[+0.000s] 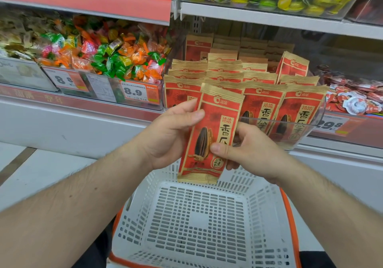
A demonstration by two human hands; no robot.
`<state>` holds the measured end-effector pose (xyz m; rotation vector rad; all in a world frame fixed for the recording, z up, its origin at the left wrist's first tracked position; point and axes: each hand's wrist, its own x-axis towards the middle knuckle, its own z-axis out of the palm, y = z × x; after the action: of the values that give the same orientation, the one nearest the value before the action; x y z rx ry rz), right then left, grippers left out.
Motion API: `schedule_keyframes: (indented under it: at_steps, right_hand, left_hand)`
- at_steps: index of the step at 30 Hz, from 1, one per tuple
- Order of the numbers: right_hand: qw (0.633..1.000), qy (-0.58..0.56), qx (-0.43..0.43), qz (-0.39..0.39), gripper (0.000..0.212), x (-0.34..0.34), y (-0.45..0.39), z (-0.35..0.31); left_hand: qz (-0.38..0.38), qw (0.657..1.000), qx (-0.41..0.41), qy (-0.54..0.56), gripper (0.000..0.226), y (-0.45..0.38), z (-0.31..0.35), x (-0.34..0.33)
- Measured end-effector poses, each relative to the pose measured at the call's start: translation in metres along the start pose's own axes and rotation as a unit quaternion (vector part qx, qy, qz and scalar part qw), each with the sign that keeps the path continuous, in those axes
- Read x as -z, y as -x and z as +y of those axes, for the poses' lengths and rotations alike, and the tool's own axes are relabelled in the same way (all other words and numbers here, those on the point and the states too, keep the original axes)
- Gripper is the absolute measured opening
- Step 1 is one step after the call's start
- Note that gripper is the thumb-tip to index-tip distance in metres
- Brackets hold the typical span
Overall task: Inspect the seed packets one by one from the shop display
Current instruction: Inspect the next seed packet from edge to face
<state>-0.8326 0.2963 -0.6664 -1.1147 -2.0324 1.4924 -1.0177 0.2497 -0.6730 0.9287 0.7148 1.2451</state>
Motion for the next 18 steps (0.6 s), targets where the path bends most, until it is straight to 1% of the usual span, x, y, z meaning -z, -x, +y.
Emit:
schedule_keyframes:
  at_steps: [1,3,5,7,9,13,14,15,16,18]
  right_hand:
    - [1.000,-0.003,0.004,0.014,0.017,-0.001,0.000,0.000]
    - [1.000,0.012,0.007,0.028,0.011,-0.002,-0.001,0.000]
    - [0.999,0.026,0.002,0.031,0.008,-0.004,-0.001,0.002]
    - [0.999,0.015,0.002,0.051,0.007,-0.005,-0.002,0.003]
    - [0.997,-0.032,0.005,0.072,0.006,-0.004,-0.003,0.003]
    - [0.993,-0.086,0.010,0.076,0.009,-0.002,-0.003,0.003]
    - [0.993,-0.094,0.015,0.076,0.008,-0.002,-0.003,0.002]
    - [0.991,-0.105,0.019,0.079,0.007,-0.002,-0.003,0.001]
    - [0.989,-0.120,0.021,0.084,0.006,-0.002,-0.002,0.000]
    - [0.983,-0.157,0.019,0.097,0.007,-0.001,-0.003,-0.001]
  left_hand:
    - [0.031,0.999,-0.006,-0.036,0.045,0.000,0.000,-0.001]
    - [0.092,0.991,-0.015,-0.100,0.027,-0.002,-0.001,-0.001]
    - [0.123,0.985,-0.009,-0.122,0.024,-0.003,-0.003,0.000]
    - [0.126,0.984,0.000,-0.127,0.026,-0.004,-0.004,0.001]
    - [0.119,0.984,0.011,-0.135,0.027,-0.004,-0.004,0.001]
    - [0.113,0.982,0.018,-0.153,0.024,-0.003,-0.001,-0.001]
    - [0.118,0.978,0.004,-0.174,0.022,-0.003,0.001,-0.002]
    - [0.133,0.969,-0.030,-0.206,0.018,-0.003,0.005,-0.002]
    - [0.159,0.953,-0.077,-0.246,0.015,-0.004,0.011,-0.001]
    - [0.229,0.902,-0.182,-0.318,0.016,-0.007,0.023,0.005]
